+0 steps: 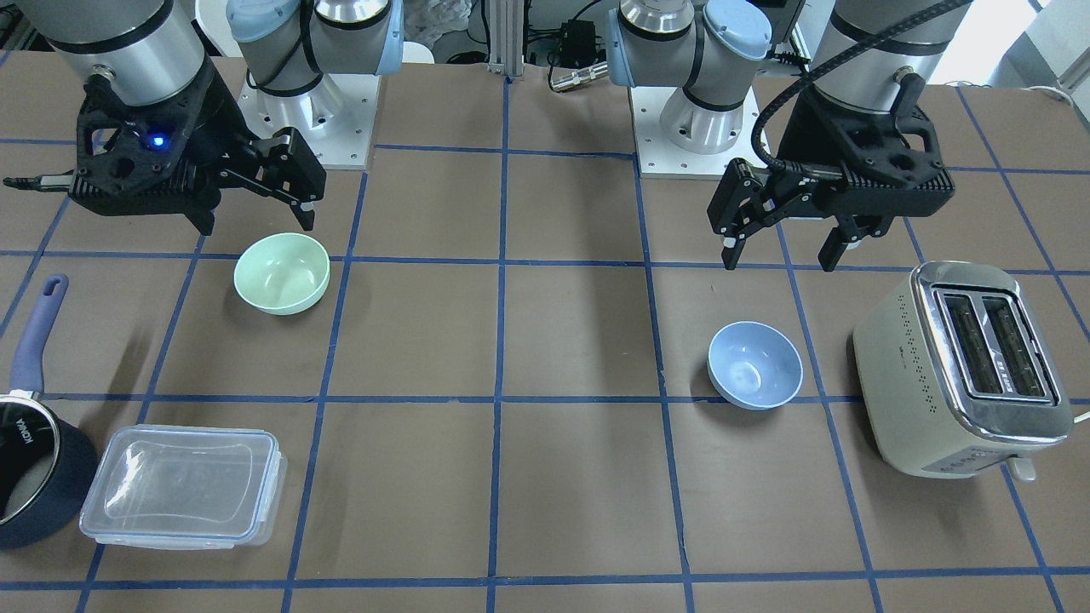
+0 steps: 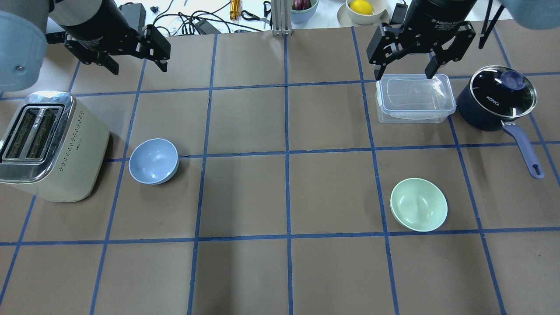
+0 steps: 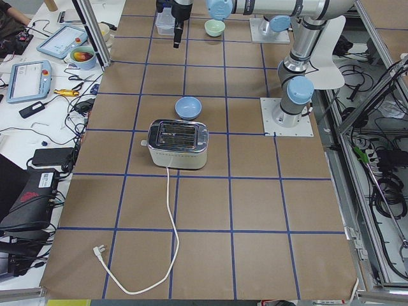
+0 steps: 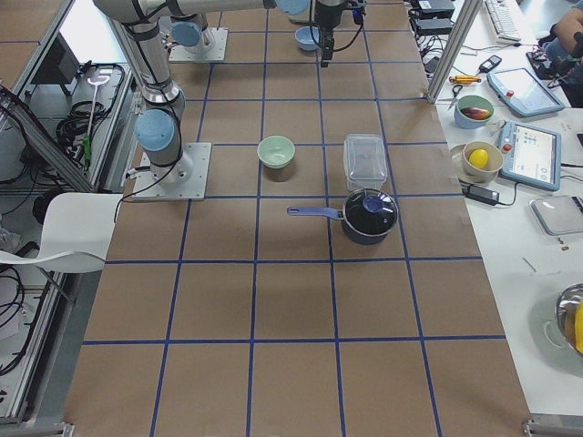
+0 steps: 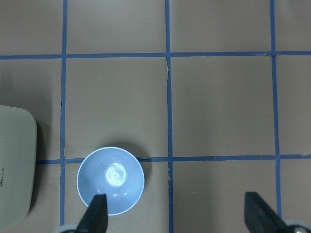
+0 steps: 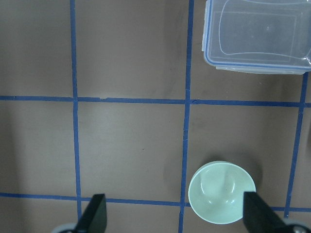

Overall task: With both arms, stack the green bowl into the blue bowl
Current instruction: 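Lower the left gripper toward the pale blue bowl near the toaster, then grasp the pale blue bowl rim with the left gripper and lift it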

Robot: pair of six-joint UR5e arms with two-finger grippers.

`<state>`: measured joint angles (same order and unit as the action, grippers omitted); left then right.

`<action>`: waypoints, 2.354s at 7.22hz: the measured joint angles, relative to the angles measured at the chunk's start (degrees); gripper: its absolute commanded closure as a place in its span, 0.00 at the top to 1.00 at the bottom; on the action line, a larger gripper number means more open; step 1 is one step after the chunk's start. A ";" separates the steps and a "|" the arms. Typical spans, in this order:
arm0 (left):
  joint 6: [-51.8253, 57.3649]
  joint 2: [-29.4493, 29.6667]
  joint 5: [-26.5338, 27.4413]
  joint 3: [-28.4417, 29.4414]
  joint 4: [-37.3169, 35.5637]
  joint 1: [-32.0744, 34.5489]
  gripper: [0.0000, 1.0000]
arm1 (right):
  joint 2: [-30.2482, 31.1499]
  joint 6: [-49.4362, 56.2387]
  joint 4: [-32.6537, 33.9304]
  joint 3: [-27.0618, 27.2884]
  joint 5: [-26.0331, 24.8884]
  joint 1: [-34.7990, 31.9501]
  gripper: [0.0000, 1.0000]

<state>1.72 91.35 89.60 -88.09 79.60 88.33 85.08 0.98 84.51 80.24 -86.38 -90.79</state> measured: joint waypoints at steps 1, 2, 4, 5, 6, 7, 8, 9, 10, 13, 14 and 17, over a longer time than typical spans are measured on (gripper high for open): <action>0.03 -0.59 0.21 -1.88 1.07 0.00 1.00 | -0.01 -0.03 0.09 0.03 -0.19 0.06 1.00; 0.08 -1.04 0.43 -5.06 1.35 -0.04 1.00 | -0.05 -0.01 0.14 0.06 -0.23 0.14 1.00; 0.14 0.46 0.48 -12.64 -2.83 -0.38 1.00 | -0.08 0.01 -0.14 0.12 -0.24 0.28 1.00; 0.29 1.81 0.74 -17.09 -7.75 -0.66 1.00 | -0.09 -0.01 -0.20 0.15 -0.27 0.29 1.00; 0.72 3.49 1.73 -21.96 -14.95 -0.99 1.00 | -0.09 -0.01 -0.16 0.22 -0.26 0.32 1.00; 1.12 5.50 3.10 -26.29 -22.26 -1.19 1.00 | -0.09 -0.01 -0.05 0.29 -0.22 0.34 1.00; 1.33 7.36 4.42 -29.08 -27.14 -1.27 1.00 | -0.09 -0.01 -0.01 0.32 -0.18 0.34 1.00; 1.43 9.26 6.07 -30.35 -30.10 -1.29 1.00 | -0.09 -0.02 -0.03 0.38 -0.16 0.33 1.00; 2.02 11.07 7.24 -30.66 -32.83 -1.31 0.72 | -0.09 -0.01 -0.13 0.39 -0.17 0.33 1.00; 5.50 14.61 7.52 -31.03 -39.11 -1.30 0.04 | -0.09 -0.01 -0.79 0.46 -0.33 0.46 1.00; 5.77 14.81 7.44 -30.99 -39.51 -1.23 0.00 | -0.09 0.03 -0.91 0.71 -0.40 0.52 1.00; 1.60 13.60 6.88 -29.36 -38.05 1.33 0.01 | -0.09 0.48 -1.06 1.88 -0.67 1.40 1.00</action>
<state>3.32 104.95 96.49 -117.45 41.55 89.66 84.99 1.46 83.45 82.12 -87.05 -89.39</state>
